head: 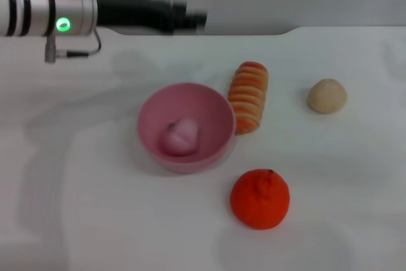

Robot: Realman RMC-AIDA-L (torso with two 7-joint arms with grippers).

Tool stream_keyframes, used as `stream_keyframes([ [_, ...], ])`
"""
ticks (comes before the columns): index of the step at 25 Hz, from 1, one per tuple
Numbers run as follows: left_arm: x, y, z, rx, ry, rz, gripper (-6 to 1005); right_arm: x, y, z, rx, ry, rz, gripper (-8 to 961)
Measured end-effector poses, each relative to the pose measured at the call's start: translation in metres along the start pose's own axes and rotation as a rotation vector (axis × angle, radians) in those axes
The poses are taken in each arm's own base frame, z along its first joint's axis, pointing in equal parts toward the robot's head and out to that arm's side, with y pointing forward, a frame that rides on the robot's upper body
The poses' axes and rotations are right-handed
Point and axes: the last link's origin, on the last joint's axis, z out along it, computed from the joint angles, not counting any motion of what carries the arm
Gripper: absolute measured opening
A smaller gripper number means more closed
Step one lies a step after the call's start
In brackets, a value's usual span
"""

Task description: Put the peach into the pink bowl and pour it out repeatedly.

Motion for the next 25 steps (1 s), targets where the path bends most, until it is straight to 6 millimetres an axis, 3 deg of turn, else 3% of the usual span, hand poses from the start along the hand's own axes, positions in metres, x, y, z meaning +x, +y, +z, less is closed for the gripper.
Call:
stream_keyframes([
  [1,0.007,-0.003,-0.002,0.000,0.112,0.019,512,0.000,-0.001,-0.001,0.008,0.000,0.002,478],
  [2,0.007,-0.003,-0.002,0.000,0.112,0.019,509,0.001,-0.002,-0.002,0.016,-0.002,0.004,478],
  [4,0.014,-0.013,-0.007,0.036,0.361,0.035,506,0.002,-0.003,-0.003,0.025,-0.002,0.010,478],
  [8,0.015,-0.021,-0.013,0.067,0.546,0.027,506,0.003,-0.003,-0.005,0.028,-0.001,0.014,477],
  [9,0.009,-0.028,-0.020,0.114,0.675,0.021,506,0.004,-0.003,-0.006,0.032,0.001,0.015,477],
  [13,-0.015,-0.041,-0.040,0.267,0.903,0.030,507,0.008,-0.005,-0.012,0.048,0.015,0.020,477],
  [18,-0.022,-0.043,-0.046,0.306,0.954,0.026,507,0.010,-0.009,-0.018,0.072,0.025,-0.016,477],
  [19,-0.034,-0.047,-0.057,0.390,1.028,0.049,507,0.011,-0.010,-0.019,0.081,0.028,-0.029,477],
  [20,-0.063,-0.051,-0.077,0.582,1.097,0.114,507,0.011,-0.011,-0.020,0.089,0.029,-0.041,477],
  [21,-0.063,-0.051,-0.077,0.582,1.097,0.114,507,0.011,-0.013,-0.021,0.102,0.029,-0.054,477],
  [23,-0.094,-0.054,-0.093,0.793,1.060,0.207,507,0.011,-0.016,-0.024,0.128,0.026,-0.079,477],
  [25,-0.104,-0.055,-0.097,0.863,1.023,0.240,507,0.011,-0.018,-0.026,0.145,0.020,-0.107,477],
])
